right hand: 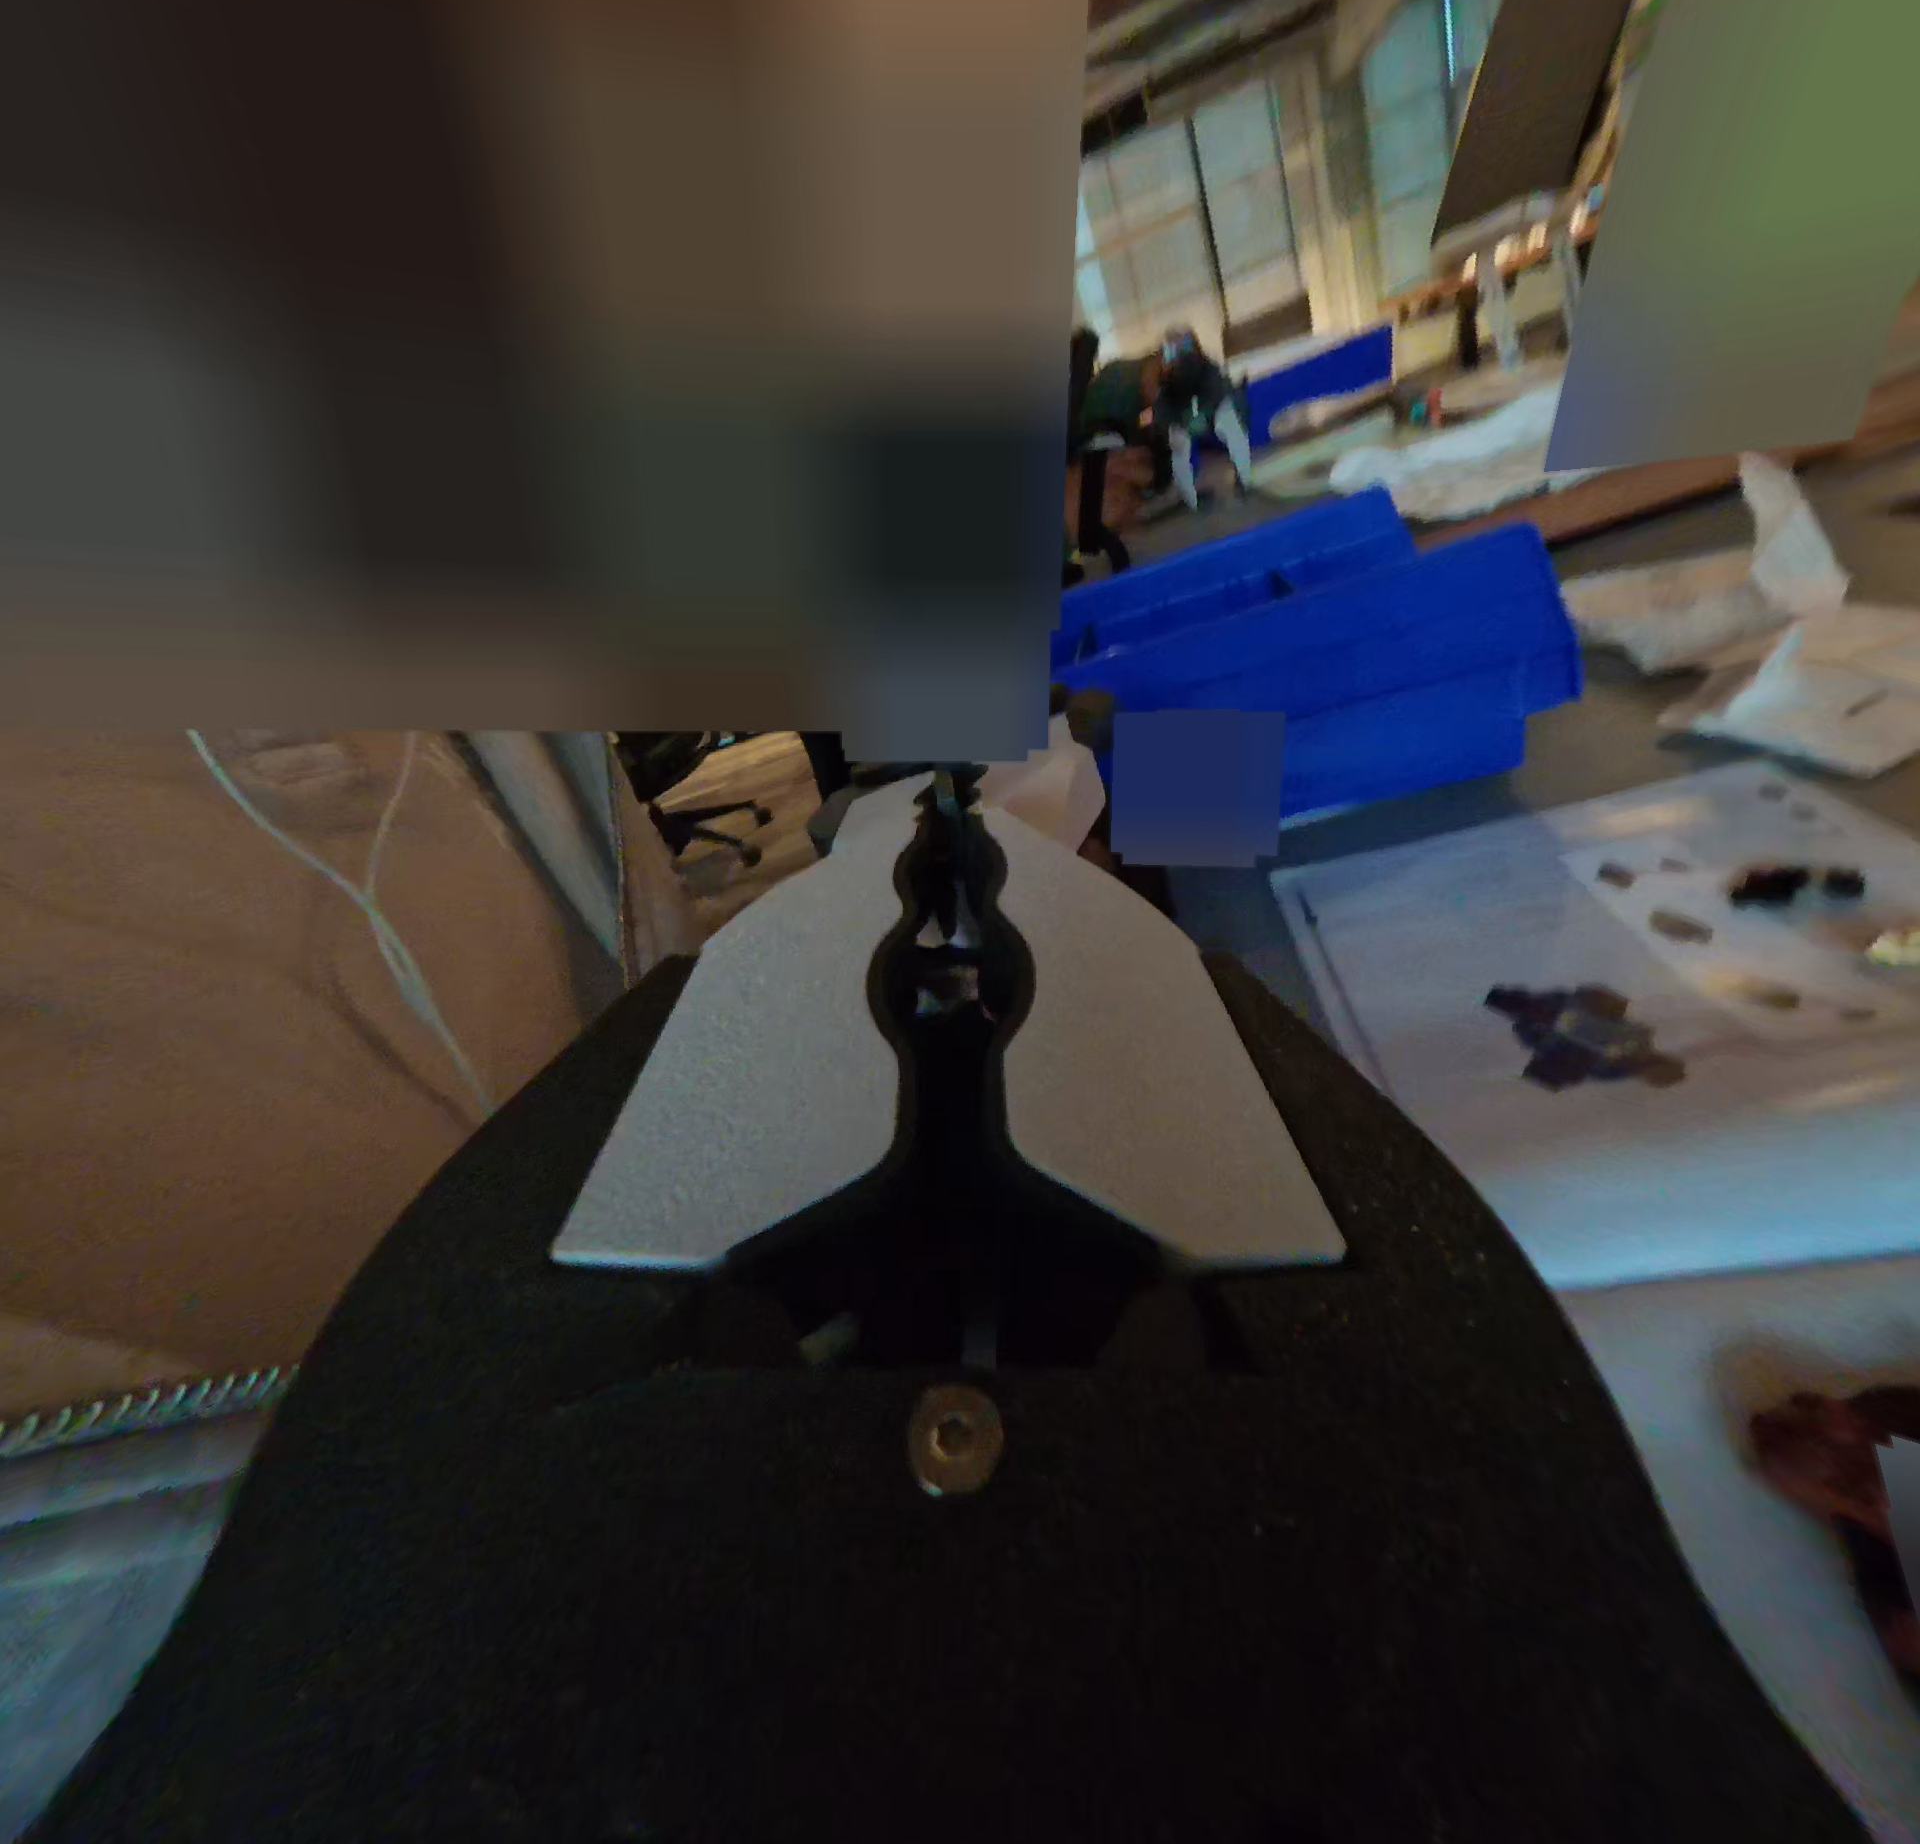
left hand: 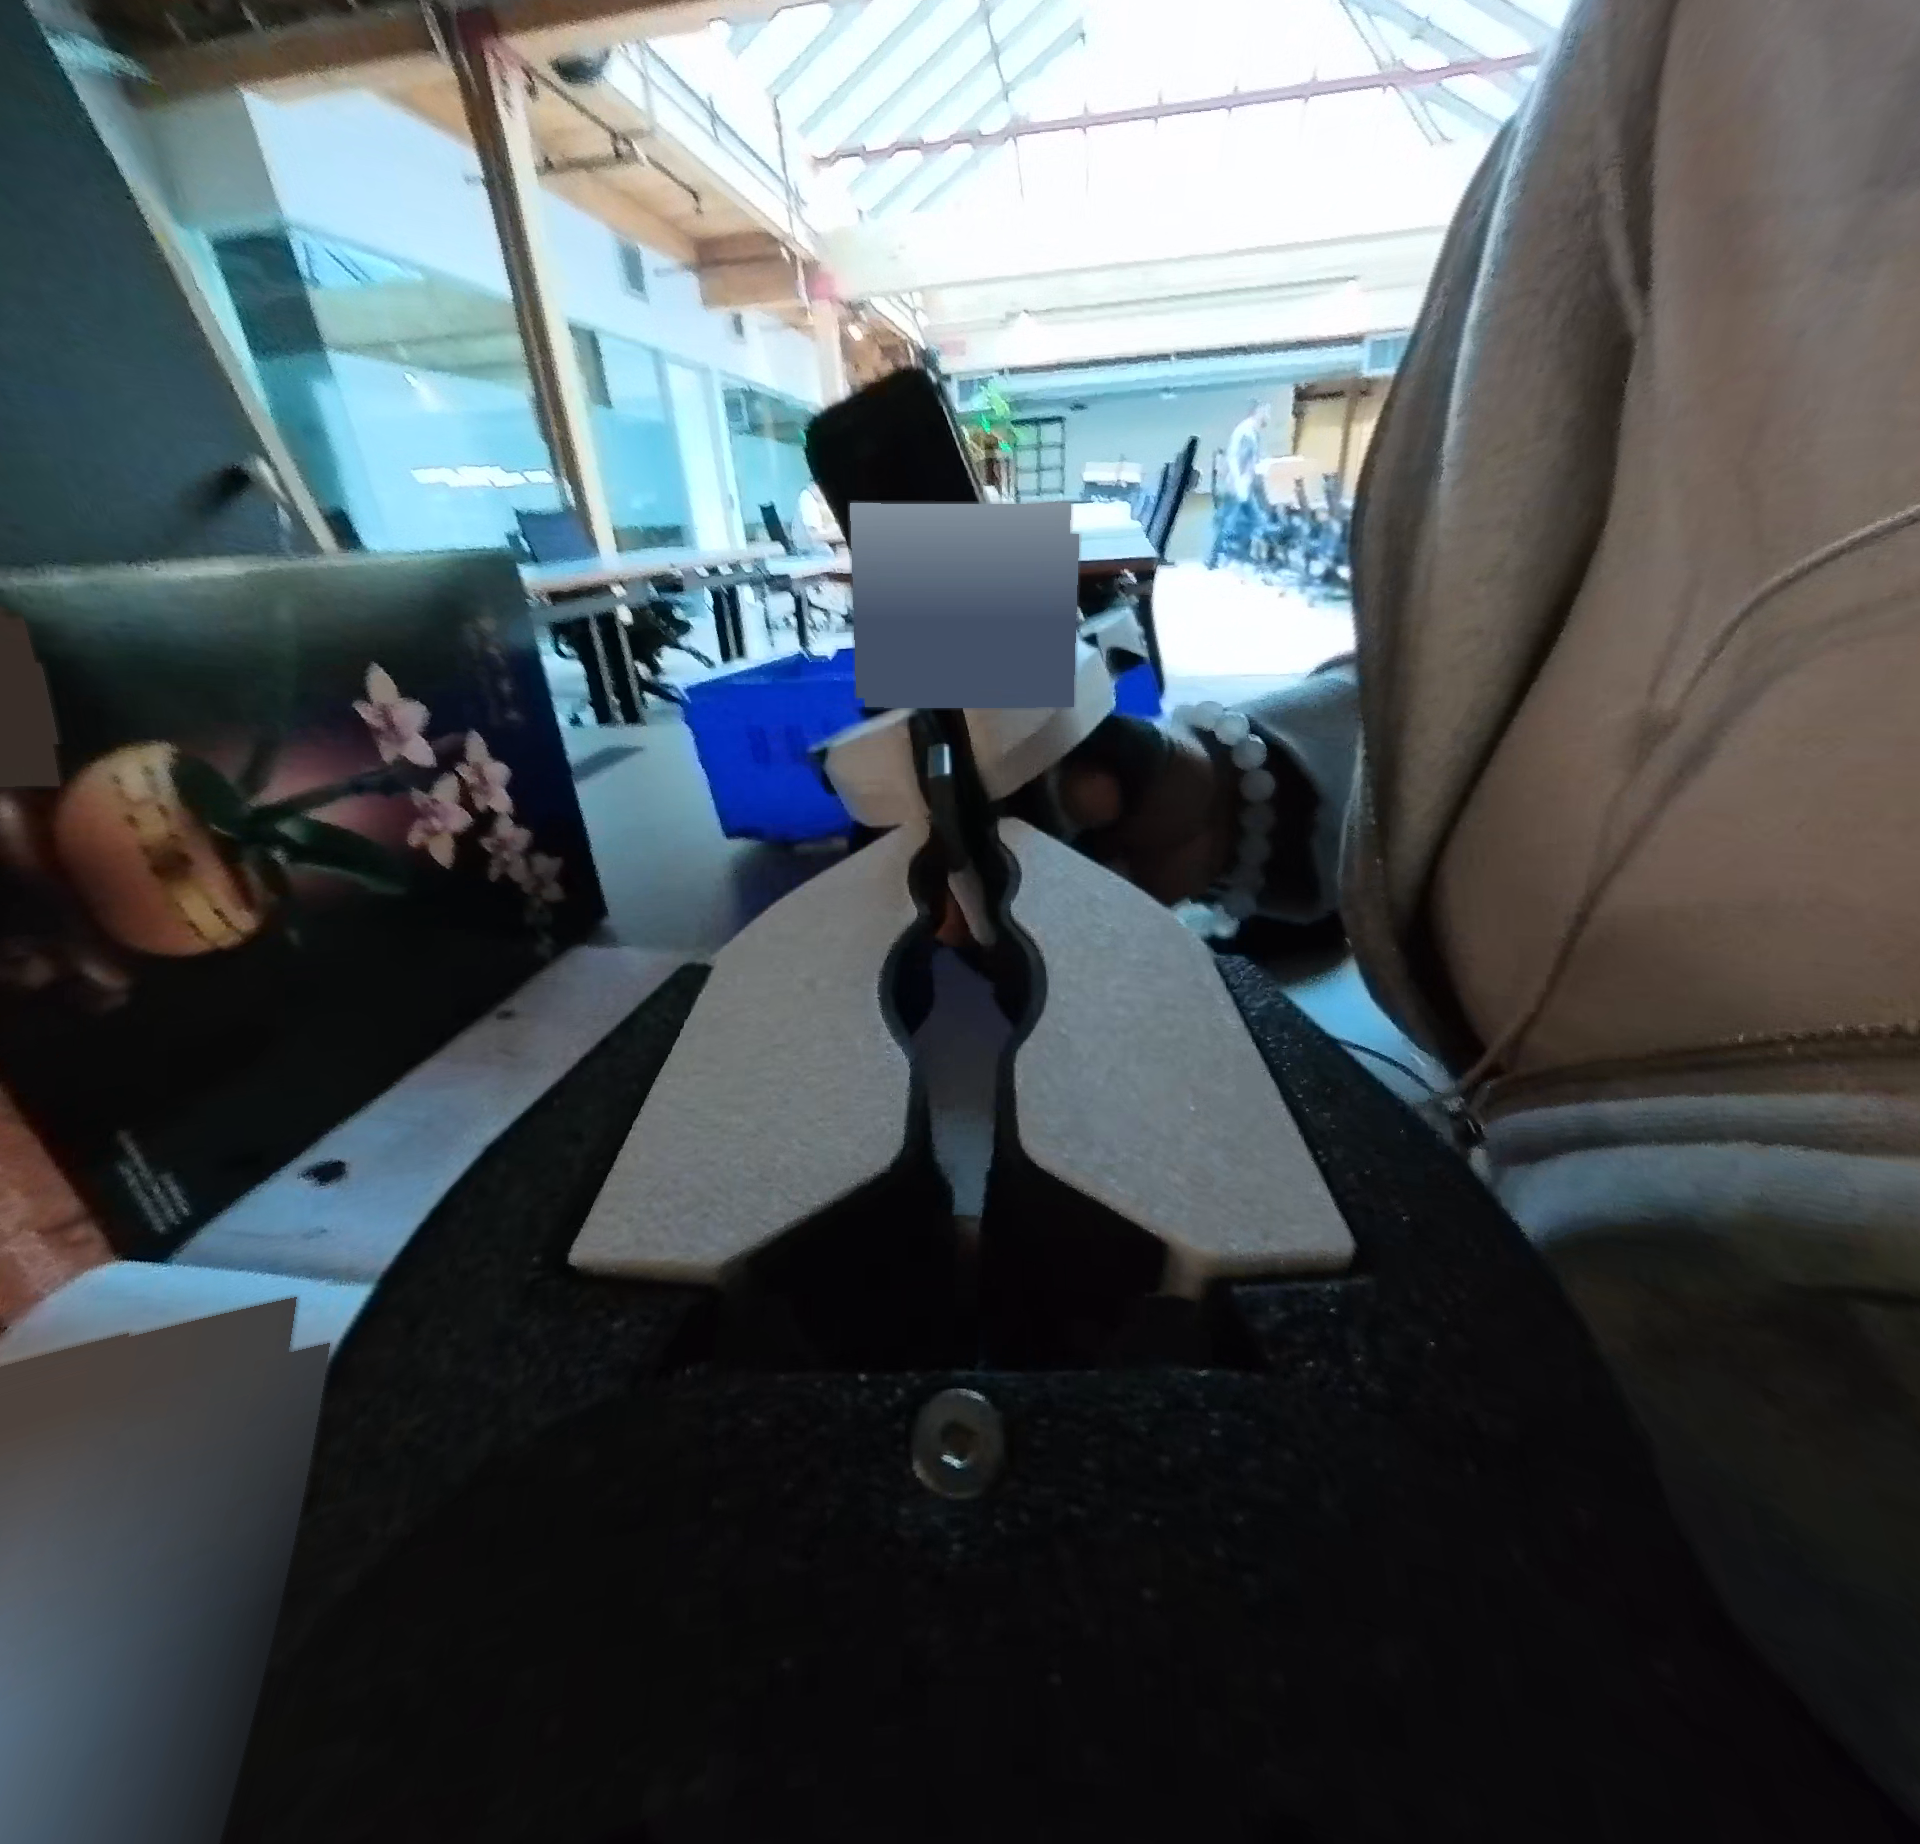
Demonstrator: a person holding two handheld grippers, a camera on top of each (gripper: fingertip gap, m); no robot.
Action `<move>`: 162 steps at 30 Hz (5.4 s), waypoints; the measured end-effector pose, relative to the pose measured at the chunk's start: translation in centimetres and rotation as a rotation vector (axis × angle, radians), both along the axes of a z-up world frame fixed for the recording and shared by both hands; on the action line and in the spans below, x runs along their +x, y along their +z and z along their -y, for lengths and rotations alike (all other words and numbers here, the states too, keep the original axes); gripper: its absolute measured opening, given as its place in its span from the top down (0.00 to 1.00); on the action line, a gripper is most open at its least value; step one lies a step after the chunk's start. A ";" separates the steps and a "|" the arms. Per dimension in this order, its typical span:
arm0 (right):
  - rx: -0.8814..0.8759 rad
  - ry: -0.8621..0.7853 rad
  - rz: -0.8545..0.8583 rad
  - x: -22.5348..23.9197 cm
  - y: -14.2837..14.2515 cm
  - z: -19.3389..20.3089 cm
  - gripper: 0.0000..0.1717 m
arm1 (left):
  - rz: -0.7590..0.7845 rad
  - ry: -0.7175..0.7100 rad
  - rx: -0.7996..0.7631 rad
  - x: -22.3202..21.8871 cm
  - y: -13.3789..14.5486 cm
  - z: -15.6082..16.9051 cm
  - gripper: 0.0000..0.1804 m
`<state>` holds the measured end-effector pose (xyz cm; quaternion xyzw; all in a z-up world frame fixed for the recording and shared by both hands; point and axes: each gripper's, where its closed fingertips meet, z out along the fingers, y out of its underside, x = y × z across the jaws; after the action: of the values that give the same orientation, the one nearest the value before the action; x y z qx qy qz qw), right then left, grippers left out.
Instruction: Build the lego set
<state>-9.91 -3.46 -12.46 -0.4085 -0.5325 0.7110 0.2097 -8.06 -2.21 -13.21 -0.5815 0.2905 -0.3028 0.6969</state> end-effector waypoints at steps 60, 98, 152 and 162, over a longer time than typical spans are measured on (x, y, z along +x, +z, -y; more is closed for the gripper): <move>0.424 -0.239 0.074 -4.8 1.5 -7.0 0.74 | -0.038 0.196 0.058 -3.4 -0.4 0.4 0.92; 0.909 -0.066 0.699 -20.7 -14.3 -9.4 1.00 | 0.062 0.259 -0.048 -5.1 -0.5 -0.9 0.92; 0.961 -0.057 0.629 -20.8 -13.4 -9.3 1.00 | 0.076 0.252 -0.044 -5.2 -0.4 -0.8 1.00; 0.955 -0.035 0.663 -20.5 -14.0 -8.9 1.00 | 0.067 0.246 -0.044 -5.0 -0.5 -0.7 1.00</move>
<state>-30.40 5.48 -26.45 -0.4781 -0.8247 0.2225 0.2047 -13.07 -1.52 -13.69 -0.6173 0.1868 -0.2408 0.7253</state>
